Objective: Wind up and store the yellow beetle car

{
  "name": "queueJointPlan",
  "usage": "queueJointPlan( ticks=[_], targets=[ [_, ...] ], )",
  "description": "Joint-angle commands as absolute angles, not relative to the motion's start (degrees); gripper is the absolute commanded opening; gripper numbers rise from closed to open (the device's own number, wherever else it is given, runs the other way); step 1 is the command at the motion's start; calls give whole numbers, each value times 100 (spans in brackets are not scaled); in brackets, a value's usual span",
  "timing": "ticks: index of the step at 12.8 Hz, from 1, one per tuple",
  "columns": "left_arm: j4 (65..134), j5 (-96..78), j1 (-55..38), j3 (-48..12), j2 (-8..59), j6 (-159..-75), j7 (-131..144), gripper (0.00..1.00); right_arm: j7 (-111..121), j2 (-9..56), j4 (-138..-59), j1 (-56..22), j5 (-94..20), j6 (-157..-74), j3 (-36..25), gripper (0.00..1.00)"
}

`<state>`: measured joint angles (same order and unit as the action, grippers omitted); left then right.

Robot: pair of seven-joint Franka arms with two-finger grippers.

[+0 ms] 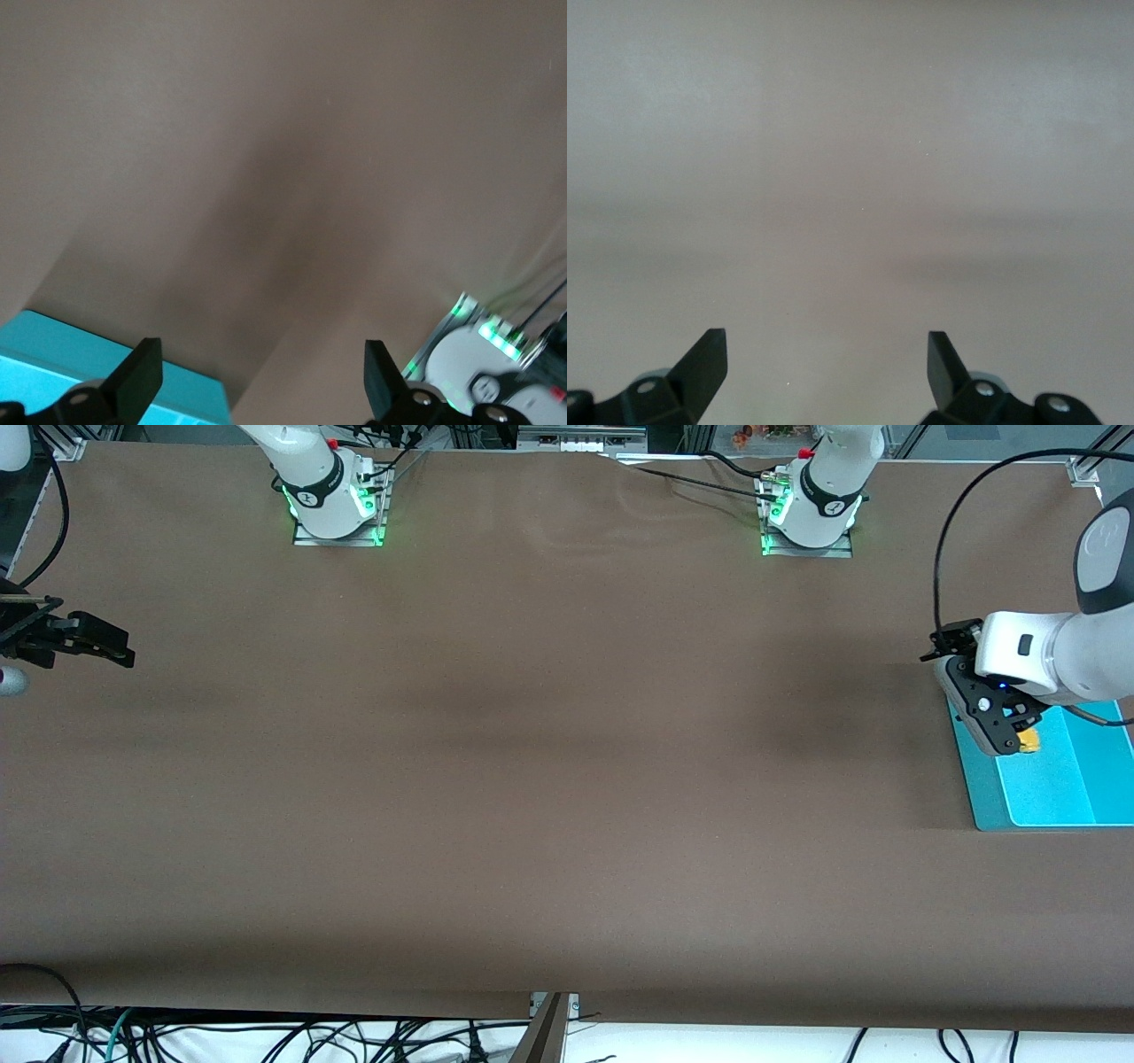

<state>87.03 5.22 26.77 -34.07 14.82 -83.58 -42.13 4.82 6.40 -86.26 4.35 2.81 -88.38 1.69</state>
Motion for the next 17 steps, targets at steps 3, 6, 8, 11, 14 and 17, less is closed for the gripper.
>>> queueJointPlan(
  ticks=[3,6,8,11,14,17],
  targets=[
    [9270,116,1233,-2262,241,-8436,-1534,100,466,606,-8604,466,264,-8833,176,100],
    [10578,-167,573,-1408,-779,-9901,-548,100,466,606,-8604,466,272,-8833,176,100],
    [10731,-228,414,-1197,-853,-9967,50,100,466,606,-8604,466,264,-8833,176,100],
    [10574,-237,140,-818,-547,-9889,193,100,475,606,-8604,466,264,-8833,176,100],
    [10275,-317,167,-729,-352,-9616,211,100,466,606,-8604,466,272,-8833,176,100],
    [10231,-299,167,-712,-343,-9510,211,100,475,606,-8604,466,272,-8833,176,100]
  ],
)
